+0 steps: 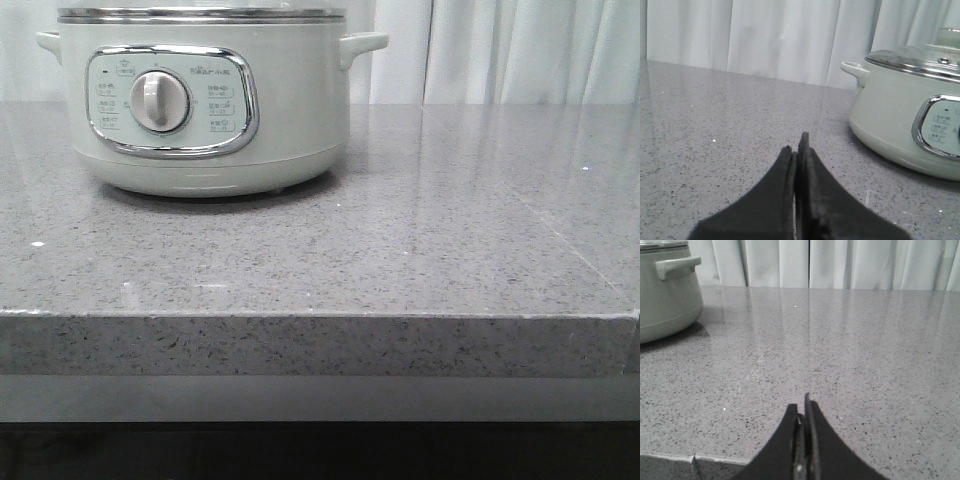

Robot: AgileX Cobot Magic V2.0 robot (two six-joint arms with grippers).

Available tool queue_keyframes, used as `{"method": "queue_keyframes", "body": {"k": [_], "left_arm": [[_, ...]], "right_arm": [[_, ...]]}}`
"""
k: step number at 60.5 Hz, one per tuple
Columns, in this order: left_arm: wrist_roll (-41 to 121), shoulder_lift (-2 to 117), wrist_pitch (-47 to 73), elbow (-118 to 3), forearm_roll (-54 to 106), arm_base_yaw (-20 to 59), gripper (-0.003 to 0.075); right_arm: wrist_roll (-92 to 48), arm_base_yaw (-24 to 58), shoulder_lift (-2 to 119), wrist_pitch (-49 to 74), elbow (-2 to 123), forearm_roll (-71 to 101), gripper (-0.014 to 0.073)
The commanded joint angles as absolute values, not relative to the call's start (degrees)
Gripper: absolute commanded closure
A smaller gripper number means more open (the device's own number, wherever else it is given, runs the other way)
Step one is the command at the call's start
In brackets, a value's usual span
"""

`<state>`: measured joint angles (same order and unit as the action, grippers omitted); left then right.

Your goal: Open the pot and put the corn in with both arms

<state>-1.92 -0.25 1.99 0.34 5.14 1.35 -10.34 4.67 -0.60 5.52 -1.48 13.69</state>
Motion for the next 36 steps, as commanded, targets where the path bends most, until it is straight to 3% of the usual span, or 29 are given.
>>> {"method": "queue_keyframes", "body": {"k": [1, 17, 29, 36], "left_arm": [[-2.4, -1.36, -3.09, 0.67, 5.07, 1.2, 0.0741], [-2.4, -1.36, -3.09, 0.67, 5.07, 1.2, 0.0741], [-2.4, -1.36, -3.09, 0.67, 5.07, 1.2, 0.0741], [-2.4, -1.36, -3.09, 0.67, 5.07, 1.2, 0.0741]], "right_arm": [[-10.56, 4.54, -1.92, 0.58, -1.56, 13.92, 0.0661], [-10.01, 4.55, -1.92, -1.21, -1.56, 12.03, 0.0661], [3.98, 3.79, -1.92, -7.36, -1.56, -1.87, 0.0661], [5.46, 2.73, -1.92, -8.02, -1.56, -3.36, 0.0661]]}}
